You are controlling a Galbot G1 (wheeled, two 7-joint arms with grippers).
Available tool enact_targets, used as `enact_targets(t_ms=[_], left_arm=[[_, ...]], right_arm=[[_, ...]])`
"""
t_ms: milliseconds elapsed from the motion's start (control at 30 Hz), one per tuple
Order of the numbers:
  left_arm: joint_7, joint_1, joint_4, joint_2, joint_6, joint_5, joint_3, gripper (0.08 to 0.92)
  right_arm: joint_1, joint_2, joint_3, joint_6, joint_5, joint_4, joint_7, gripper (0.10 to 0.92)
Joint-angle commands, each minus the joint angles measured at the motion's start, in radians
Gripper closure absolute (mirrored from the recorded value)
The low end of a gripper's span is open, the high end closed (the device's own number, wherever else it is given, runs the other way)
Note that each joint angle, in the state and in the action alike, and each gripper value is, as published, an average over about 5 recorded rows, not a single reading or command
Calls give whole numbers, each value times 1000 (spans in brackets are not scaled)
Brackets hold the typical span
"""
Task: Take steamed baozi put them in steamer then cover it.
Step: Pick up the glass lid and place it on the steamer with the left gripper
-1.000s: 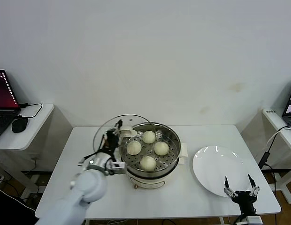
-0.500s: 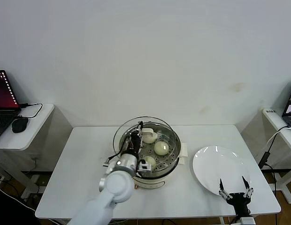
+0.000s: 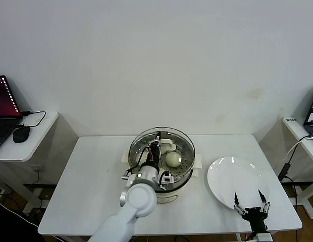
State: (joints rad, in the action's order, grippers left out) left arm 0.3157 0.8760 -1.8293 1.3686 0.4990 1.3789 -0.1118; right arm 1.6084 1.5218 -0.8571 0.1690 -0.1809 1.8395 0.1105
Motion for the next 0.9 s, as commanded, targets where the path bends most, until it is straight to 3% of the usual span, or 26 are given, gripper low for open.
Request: enact_targets(t_ms=[33,900], left_arm=[[5,5,37,28,-3,33,4,847],[-13,25,60,45,-18,36,11,847]], right_arm=[[1,-2,2,2,-1,-4,0,203],[-1,-11,6,5,-1,-10,3,203]])
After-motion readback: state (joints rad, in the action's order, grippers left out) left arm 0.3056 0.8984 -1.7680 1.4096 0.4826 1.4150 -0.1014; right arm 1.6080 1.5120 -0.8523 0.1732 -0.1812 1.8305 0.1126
